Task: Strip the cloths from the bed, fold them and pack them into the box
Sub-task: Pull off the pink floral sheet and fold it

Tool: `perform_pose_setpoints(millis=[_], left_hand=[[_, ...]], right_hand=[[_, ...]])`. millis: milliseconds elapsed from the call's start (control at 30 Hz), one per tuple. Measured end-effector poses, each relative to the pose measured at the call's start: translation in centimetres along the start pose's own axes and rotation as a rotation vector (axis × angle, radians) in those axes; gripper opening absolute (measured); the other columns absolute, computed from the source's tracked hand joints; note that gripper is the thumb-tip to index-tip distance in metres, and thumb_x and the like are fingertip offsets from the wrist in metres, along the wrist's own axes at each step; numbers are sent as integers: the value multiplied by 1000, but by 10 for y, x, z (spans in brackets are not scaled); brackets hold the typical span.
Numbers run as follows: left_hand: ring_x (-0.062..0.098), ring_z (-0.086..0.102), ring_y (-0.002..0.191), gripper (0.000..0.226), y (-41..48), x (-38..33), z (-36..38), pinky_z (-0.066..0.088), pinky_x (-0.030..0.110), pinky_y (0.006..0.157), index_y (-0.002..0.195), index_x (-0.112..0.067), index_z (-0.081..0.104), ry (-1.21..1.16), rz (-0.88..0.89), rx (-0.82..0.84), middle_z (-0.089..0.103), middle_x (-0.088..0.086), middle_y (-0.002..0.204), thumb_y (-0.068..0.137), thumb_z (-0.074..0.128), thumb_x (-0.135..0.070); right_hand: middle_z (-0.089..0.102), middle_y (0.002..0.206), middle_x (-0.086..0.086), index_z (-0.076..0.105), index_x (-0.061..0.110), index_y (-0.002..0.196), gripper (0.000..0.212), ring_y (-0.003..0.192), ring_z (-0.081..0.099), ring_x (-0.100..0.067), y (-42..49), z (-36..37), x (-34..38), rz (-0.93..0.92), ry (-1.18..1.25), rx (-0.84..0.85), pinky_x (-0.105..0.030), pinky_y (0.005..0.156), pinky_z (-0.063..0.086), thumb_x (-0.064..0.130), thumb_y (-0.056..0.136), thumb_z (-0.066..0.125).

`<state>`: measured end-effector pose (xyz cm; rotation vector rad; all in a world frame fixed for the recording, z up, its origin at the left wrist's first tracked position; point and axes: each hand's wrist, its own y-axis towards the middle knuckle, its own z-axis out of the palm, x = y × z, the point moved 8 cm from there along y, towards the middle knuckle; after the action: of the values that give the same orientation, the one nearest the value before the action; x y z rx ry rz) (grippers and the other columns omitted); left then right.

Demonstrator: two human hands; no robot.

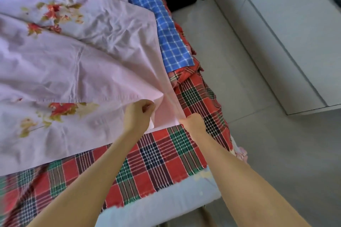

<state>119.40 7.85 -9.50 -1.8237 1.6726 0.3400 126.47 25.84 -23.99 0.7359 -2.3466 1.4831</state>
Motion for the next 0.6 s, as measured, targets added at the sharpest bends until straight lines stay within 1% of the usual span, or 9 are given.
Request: perform_pose_setpoints(millis=[133, 167, 233, 267, 333, 367, 467, 533, 600], left_hand=[[23, 58, 72, 21, -14, -8, -18, 43, 30, 64, 84, -1, 70, 9, 49, 5, 68, 11, 77, 93, 56, -13], [21, 57, 70, 21, -16, -8, -24, 43, 27, 63, 82, -3, 69, 1, 44, 8, 68, 9, 75, 93, 56, -15], [13, 54, 66, 18, -18, -3, -38, 40, 17, 60, 79, -11, 67, -48, 14, -4, 63, 0, 71, 93, 56, -16], [13, 54, 67, 17, -20, 1, -50, 40, 18, 60, 79, -13, 67, -91, -9, -23, 62, -3, 70, 92, 57, -16], [20, 57, 72, 17, -24, 9, -73, 42, 25, 66, 76, -15, 66, -207, -70, -64, 62, -1, 70, 91, 57, -13], [23, 59, 75, 20, -26, 13, -82, 44, 28, 70, 73, -19, 64, -275, -108, -75, 62, 0, 70, 91, 57, -12], [27, 63, 82, 28, -36, 22, -126, 50, 37, 81, 68, -26, 62, -438, -180, -128, 65, 1, 73, 90, 57, -10], [27, 64, 80, 24, -41, 22, -169, 50, 35, 76, 68, -24, 65, -474, -138, -172, 65, 2, 70, 89, 61, -14], [22, 60, 72, 19, -49, 13, -216, 44, 27, 67, 70, -18, 66, -450, -29, -196, 62, 5, 68, 88, 62, -18]], right_hand=[[43, 58, -5, 51, 4, 76, 14, 47, 39, -18, 1, 3, -2, 68, -35, -21, -25, 44, 30, 10, 83, 61], [43, 58, -5, 51, 3, 76, 13, 47, 39, -19, -1, 1, 1, 63, -16, -33, -25, 44, 30, 9, 84, 59], [41, 56, -4, 45, 6, 67, 21, 46, 39, -19, -6, -5, 10, 5, 9, -101, -26, 45, 30, 9, 85, 57], [40, 57, -3, 40, 10, 64, 26, 49, 43, -20, -13, -9, 17, -52, 16, -152, -28, 47, 35, 7, 85, 56], [41, 63, -5, 35, 16, 66, 30, 61, 51, -25, -37, -18, 38, -185, 89, -190, -40, 57, 46, 3, 84, 54], [40, 66, -6, 33, 17, 67, 30, 63, 48, -25, -52, -21, 49, -254, 134, -169, -43, 60, 44, 2, 84, 53], [37, 70, -3, 38, 15, 78, 21, 60, 35, -20, -111, -27, 99, -497, 88, -58, -33, 57, 32, 1, 85, 52], [38, 71, 1, 48, 13, 94, 15, 56, 34, -13, -161, -31, 133, -630, 47, -22, -27, 56, 31, 1, 86, 51], [42, 66, 2, 55, 17, 103, 23, 49, 36, -10, -208, -30, 162, -694, 28, 7, -26, 51, 33, 1, 88, 50]])
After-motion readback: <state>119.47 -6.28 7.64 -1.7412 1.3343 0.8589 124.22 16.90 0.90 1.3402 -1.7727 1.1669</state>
